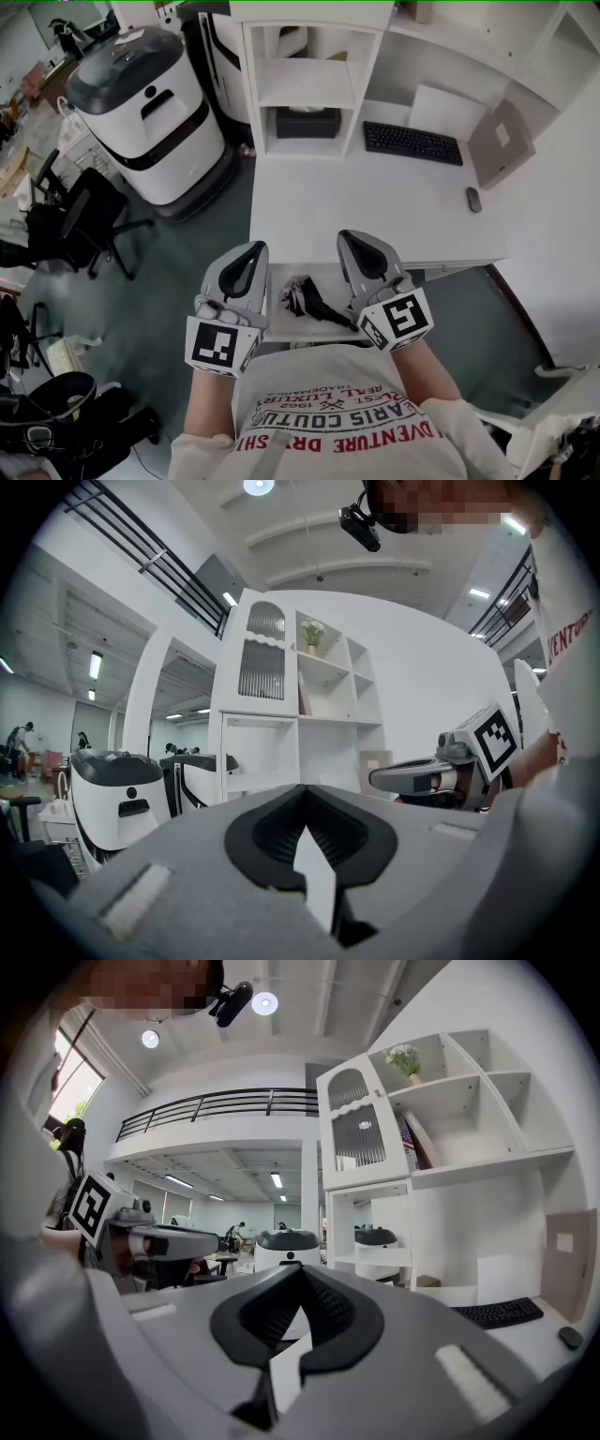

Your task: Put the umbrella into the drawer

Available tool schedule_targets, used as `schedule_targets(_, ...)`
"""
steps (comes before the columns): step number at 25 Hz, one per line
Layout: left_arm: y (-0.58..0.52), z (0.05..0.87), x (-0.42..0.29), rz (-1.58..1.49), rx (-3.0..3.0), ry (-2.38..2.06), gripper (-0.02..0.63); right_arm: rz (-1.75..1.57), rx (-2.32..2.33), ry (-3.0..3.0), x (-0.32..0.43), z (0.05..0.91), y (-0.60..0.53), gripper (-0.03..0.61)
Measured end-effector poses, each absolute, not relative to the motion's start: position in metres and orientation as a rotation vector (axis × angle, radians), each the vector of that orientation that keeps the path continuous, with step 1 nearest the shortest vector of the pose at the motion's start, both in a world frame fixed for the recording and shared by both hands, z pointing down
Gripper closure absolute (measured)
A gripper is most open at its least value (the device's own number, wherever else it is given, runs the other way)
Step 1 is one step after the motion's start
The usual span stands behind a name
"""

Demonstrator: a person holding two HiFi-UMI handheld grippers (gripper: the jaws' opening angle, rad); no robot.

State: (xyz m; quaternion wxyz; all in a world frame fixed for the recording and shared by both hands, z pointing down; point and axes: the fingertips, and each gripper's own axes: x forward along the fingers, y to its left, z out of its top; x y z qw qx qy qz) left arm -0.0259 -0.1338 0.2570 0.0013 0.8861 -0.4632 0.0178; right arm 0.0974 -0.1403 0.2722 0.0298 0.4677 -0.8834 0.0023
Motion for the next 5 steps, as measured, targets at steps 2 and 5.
schedule_targets(2,-0.1349,0.257,-0.0274,0.056,2.776,-1.463,0.607,0.01,1.44,-2.716,0.0969,0.2744,-0.1407,0.58)
schedule_targets(5,-0.137,0.2571,-0.0296,0.06,2.766,-1.485,0.607,0.013,1.44,-2.703,0.0966,0.277,-0.1417,0.58)
